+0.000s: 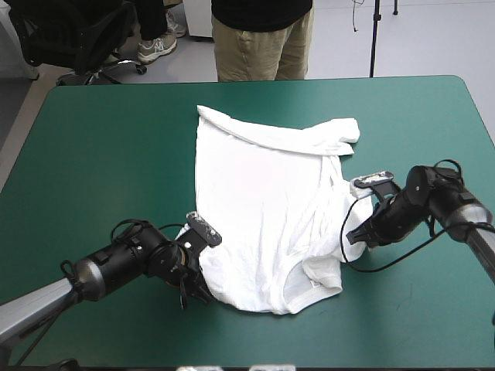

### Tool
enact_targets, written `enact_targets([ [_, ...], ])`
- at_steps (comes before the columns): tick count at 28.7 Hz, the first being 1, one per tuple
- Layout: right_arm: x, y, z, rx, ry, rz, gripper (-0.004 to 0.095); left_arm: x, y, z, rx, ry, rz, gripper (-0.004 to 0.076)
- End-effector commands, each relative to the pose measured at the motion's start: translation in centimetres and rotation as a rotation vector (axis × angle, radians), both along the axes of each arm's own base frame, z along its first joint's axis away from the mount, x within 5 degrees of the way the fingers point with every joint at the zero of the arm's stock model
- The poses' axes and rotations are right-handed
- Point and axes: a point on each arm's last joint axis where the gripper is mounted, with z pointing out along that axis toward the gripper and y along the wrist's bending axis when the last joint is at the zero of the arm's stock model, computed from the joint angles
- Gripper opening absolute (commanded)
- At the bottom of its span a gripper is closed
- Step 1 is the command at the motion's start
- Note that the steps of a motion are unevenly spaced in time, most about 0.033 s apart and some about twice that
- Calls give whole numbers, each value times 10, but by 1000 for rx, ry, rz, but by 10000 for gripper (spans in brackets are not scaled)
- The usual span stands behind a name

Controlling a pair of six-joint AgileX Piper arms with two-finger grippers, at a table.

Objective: Fold the cloth

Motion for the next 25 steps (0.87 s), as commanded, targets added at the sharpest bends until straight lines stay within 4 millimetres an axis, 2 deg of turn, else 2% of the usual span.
enact_targets([
  [1,-14,4,67,90,-213,20,-9,10,4,67,-62,-242,17,-17],
  [6,-38,6,162,182,-523,59,-13,20,18,168,-79,-594,45,-17],
  [12,-68,3,253,209,-836,95,-13,11,39,281,-172,-960,71,-17],
  [17,-104,-2,318,216,-1104,124,-13,-11,64,349,-216,-1202,94,-17],
  [21,-133,-7,353,224,-1265,131,-13,-36,88,395,-293,-1373,137,-17],
  [22,-149,-9,368,226,-1338,134,-13,-49,99,412,-335,-1436,158,-17],
  [25,-168,-13,383,206,-1427,136,-13,-67,116,434,-351,-1539,169,-17],
])
